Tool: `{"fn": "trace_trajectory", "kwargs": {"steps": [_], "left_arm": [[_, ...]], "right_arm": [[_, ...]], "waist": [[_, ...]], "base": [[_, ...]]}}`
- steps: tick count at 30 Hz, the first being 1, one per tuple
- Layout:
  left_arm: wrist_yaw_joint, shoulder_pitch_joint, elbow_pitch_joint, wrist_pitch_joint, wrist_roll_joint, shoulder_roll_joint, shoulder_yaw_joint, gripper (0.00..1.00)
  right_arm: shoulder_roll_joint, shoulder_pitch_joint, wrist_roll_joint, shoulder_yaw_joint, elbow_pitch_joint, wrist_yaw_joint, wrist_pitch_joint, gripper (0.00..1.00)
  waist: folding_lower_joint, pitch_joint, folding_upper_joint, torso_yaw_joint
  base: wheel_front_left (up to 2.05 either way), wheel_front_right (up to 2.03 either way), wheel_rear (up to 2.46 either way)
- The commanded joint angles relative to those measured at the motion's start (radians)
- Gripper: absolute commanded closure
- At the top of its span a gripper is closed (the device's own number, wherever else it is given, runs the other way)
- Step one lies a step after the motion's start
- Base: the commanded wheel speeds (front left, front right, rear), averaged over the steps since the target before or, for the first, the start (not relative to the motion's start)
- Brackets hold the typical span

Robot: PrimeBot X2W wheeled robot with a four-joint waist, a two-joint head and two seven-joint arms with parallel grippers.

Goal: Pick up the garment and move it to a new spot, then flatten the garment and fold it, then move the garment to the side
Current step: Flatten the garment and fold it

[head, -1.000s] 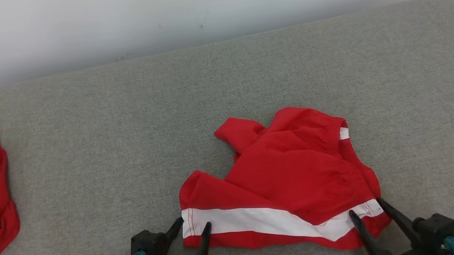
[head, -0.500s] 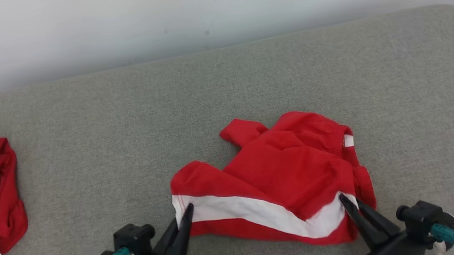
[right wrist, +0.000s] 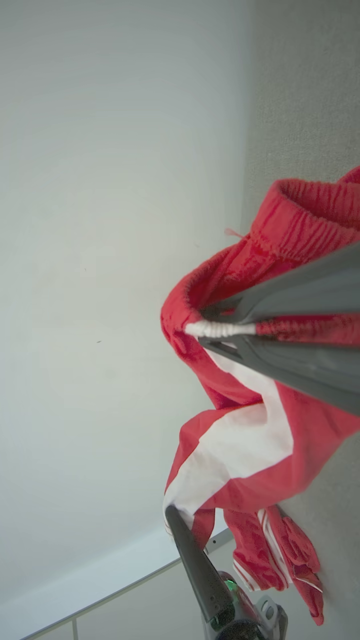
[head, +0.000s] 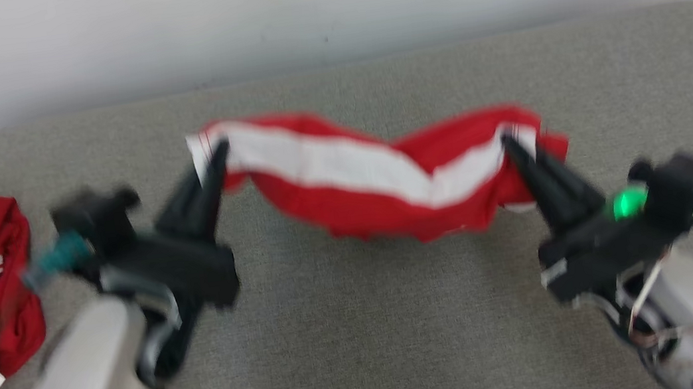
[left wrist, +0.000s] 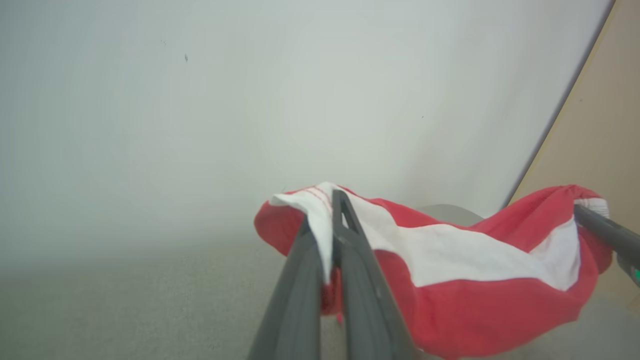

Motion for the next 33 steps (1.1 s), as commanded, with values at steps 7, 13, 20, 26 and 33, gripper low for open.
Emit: {"fn": "trace_trajectory", "kwargs": {"steps": [7,13,20,26,33], "left_arm": [[0.002,-0.417,0.040,0.138,-0.117,0.060,-0.015,1.00],[0.002,-0.815,0.171,0.185,-0.132,0.053,-0.031,1.00],[0.002,-1.147,0.341,0.109,-0.107,0.007,-0.050,1.00],[0.002,-1.259,0.449,0.057,-0.124,-0.017,-0.113,1.00],[0.002,-1.237,0.495,0.019,-0.185,-0.004,-0.183,1.00]], "right_arm": [[-0.001,-0.383,0.207,-0.032,0.082,-0.002,0.108,1.00],[0.024,-0.774,0.339,-0.088,0.225,-0.002,0.239,1.00],[0.024,-1.118,0.293,-0.084,0.423,-0.002,0.219,1.00],[0.027,-1.234,0.302,-0.045,0.529,-0.002,0.165,1.00],[0.014,-1.233,0.331,0.028,0.572,-0.002,0.137,1.00]], "waist": [[0.0000,0.202,-0.0001,-0.009],[0.0000,0.381,-0.0001,-0.026],[0.0000,0.504,-0.0001,-0.021],[0.0000,0.538,-0.0001,-0.011],[0.0000,0.562,-0.0001,-0.013]], "base": [[0.00,0.00,0.00],[0.00,0.00,0.00],[0.00,0.00,0.00],[0.00,0.00,0.00],[0.00,0.00,0.00]]}}
